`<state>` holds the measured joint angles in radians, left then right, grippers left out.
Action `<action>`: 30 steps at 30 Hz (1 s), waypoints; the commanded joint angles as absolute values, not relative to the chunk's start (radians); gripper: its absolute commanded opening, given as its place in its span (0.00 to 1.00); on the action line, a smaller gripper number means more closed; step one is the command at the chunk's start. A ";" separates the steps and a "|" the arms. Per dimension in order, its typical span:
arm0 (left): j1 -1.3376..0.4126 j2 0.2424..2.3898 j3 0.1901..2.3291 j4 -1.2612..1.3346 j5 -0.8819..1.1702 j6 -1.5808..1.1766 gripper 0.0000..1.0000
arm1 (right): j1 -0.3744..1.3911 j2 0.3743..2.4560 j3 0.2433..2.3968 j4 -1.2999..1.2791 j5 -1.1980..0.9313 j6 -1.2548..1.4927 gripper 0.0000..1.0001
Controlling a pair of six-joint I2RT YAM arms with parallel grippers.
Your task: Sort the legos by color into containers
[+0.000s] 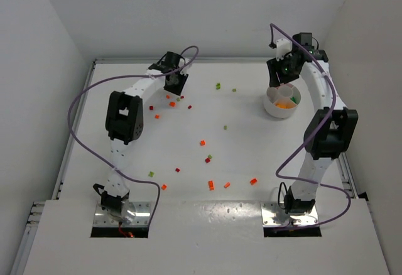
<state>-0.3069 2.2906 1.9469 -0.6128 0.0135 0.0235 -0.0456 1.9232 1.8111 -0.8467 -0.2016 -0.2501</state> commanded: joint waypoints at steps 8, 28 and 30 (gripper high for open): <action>-0.310 2.379 2.069 -0.629 0.179 0.155 0.39 | -0.048 1.898 1.801 -0.830 -0.259 -0.224 0.53; -0.310 2.447 2.099 -0.678 0.193 0.175 0.36 | -0.048 1.907 1.801 -0.848 -0.299 -0.233 0.53; -0.310 2.437 2.086 -0.678 0.193 0.175 0.36 | -0.048 1.907 1.801 -0.848 -0.299 -0.233 0.53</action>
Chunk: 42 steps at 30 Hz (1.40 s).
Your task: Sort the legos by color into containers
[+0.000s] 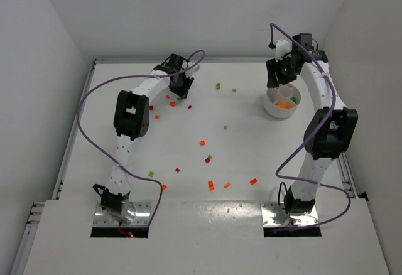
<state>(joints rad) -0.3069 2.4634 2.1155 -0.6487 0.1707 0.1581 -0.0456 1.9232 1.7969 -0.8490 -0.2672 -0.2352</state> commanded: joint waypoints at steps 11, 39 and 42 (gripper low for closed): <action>-0.301 2.428 2.045 -0.707 0.202 0.186 0.36 | -0.048 1.907 1.792 -0.857 -0.308 -0.233 0.53; -0.253 2.122 1.668 -0.494 0.829 -0.032 0.00 | -0.006 1.493 1.158 -0.219 -0.725 -0.225 0.70; -0.253 2.079 1.587 -0.436 1.053 -0.150 0.00 | 0.017 1.540 1.178 -0.284 -0.851 -0.262 0.81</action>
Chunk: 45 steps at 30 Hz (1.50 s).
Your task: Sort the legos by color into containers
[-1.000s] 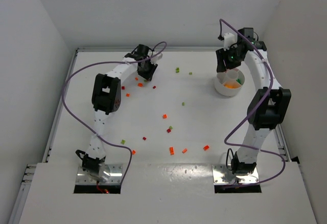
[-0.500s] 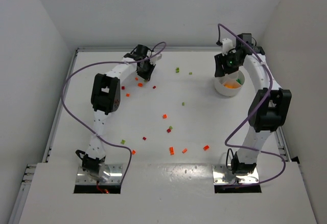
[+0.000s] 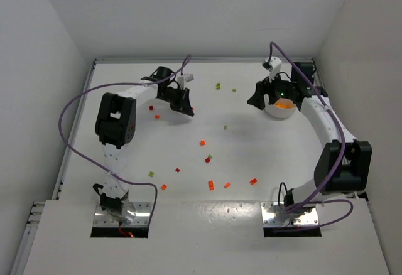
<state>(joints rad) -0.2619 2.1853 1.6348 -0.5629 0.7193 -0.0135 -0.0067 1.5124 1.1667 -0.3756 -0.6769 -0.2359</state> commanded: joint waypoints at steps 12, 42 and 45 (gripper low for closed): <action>-0.308 1.934 1.331 -0.089 1.417 -0.526 0.00 | 0.166 1.592 1.091 -0.147 -1.078 -0.228 0.60; -0.425 1.954 1.351 -0.184 1.617 -0.495 0.00 | 0.397 1.600 1.193 -0.617 -1.080 -0.994 0.51; -0.425 1.954 1.351 -0.184 1.617 -0.495 0.00 | 0.406 1.600 1.193 -0.604 -1.068 -0.985 0.48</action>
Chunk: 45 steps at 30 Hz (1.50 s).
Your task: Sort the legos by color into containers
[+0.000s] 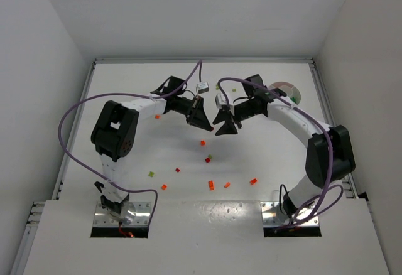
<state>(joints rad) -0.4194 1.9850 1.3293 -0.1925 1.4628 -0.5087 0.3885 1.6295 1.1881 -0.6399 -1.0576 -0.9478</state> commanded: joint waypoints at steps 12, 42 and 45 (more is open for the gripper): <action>-0.434 1.945 1.361 -0.193 1.617 -0.495 0.00 | 0.434 1.600 1.184 -0.534 -1.031 -0.917 0.37; -0.195 1.726 1.514 -0.491 0.590 -0.140 1.00 | 0.232 1.616 1.363 -0.618 -0.487 -0.575 0.00; -0.233 1.684 1.514 -0.500 0.454 -0.098 1.00 | 0.192 1.670 1.498 -0.713 -0.353 -0.629 0.00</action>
